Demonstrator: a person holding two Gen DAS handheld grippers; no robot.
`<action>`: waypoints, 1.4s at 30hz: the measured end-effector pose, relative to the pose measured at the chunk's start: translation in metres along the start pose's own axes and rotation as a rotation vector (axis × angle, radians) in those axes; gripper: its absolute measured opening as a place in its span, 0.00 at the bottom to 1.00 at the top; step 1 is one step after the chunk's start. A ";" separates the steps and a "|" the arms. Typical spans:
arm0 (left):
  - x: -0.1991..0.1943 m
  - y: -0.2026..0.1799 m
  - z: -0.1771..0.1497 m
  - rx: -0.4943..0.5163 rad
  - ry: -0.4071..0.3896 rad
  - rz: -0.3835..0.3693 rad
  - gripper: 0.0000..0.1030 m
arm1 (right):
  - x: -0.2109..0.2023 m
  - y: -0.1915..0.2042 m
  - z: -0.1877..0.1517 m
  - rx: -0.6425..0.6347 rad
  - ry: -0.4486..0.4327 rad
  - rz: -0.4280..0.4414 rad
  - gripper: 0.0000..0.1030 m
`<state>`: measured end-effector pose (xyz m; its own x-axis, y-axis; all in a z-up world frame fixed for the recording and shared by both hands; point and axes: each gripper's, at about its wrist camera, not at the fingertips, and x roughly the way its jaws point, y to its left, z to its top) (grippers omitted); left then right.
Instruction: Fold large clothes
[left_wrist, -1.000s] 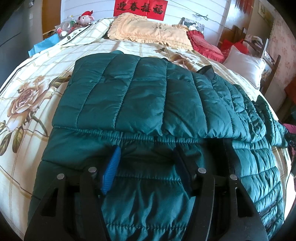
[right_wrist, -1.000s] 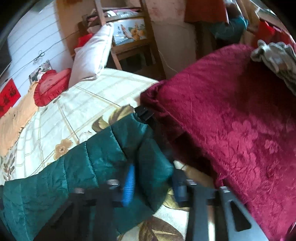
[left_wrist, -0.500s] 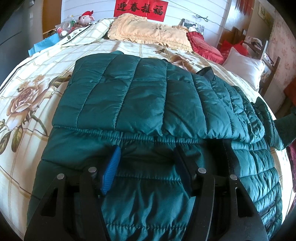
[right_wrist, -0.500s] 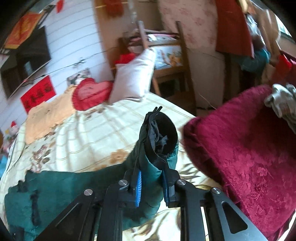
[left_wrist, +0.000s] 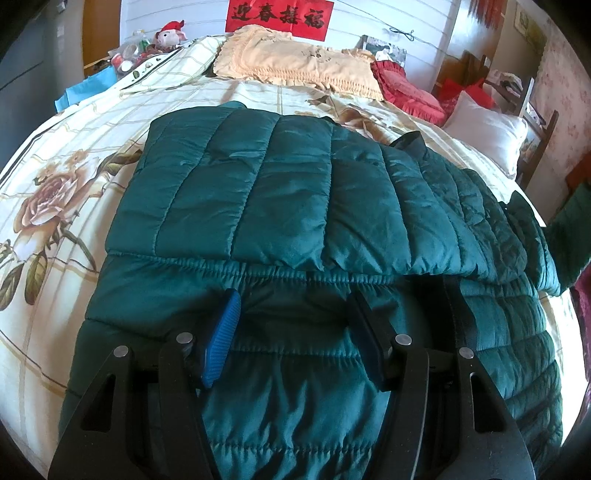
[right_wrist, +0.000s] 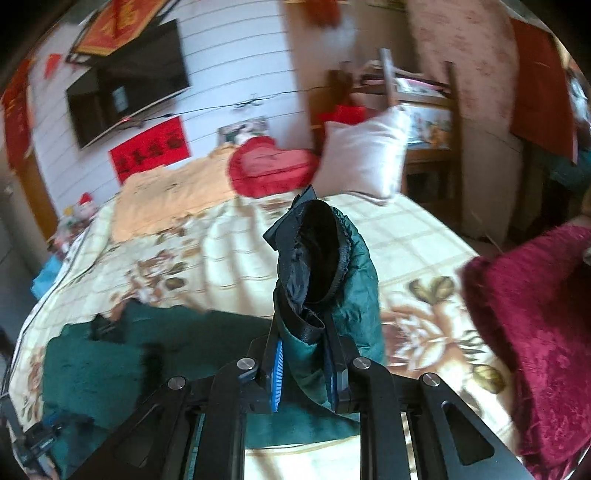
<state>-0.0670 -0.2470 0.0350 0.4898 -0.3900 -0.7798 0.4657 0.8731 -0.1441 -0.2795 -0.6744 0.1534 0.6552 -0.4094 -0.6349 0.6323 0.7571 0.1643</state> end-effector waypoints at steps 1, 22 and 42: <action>-0.003 0.002 0.002 0.000 0.004 -0.003 0.58 | -0.001 0.008 0.001 -0.012 0.000 0.012 0.17; -0.066 0.053 0.019 -0.053 -0.102 -0.007 0.58 | 0.019 0.203 -0.003 -0.186 0.110 0.350 0.06; -0.057 0.065 0.007 -0.088 -0.069 -0.026 0.58 | 0.097 0.201 -0.060 -0.384 0.315 0.061 0.81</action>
<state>-0.0594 -0.1702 0.0748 0.5292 -0.4295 -0.7317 0.4137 0.8836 -0.2194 -0.1143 -0.5315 0.0795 0.4923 -0.2300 -0.8395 0.3598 0.9320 -0.0443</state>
